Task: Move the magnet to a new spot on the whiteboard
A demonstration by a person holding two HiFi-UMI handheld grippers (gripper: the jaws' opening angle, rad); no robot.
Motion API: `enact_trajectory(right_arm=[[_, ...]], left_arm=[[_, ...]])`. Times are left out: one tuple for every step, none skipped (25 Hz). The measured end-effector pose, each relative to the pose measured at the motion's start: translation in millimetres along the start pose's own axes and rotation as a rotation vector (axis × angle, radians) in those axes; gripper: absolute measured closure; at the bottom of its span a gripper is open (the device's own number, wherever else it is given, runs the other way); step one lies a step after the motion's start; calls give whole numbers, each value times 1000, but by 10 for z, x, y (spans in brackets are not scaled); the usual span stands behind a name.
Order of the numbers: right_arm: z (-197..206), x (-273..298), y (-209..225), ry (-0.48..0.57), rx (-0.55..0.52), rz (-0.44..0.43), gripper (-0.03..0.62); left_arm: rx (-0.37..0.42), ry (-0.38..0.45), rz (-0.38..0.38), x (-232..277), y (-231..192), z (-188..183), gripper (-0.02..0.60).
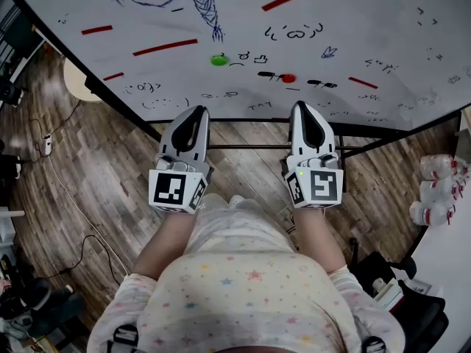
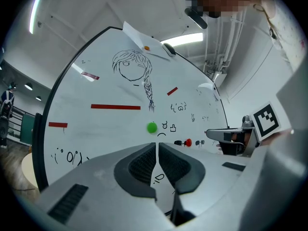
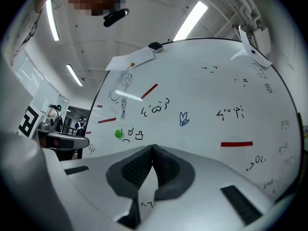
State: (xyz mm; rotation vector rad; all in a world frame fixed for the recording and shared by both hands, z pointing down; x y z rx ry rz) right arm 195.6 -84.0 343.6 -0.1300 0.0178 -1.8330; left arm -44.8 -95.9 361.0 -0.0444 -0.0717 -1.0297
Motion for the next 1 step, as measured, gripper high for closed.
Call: enact_trajectory(right_arm=[[-1, -1, 0, 0, -1, 0, 594]], left_arm=[[-1, 0, -1, -1, -1, 4, 554]])
Point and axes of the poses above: the fingertips, and each gripper's own axes: x forward along the fingers, y to its right, z out of its underside, the point moved 7 cm from there along -x, backward along the fingers, and after that the axes turned 11 degrees about -y, right-handed, at the moved point
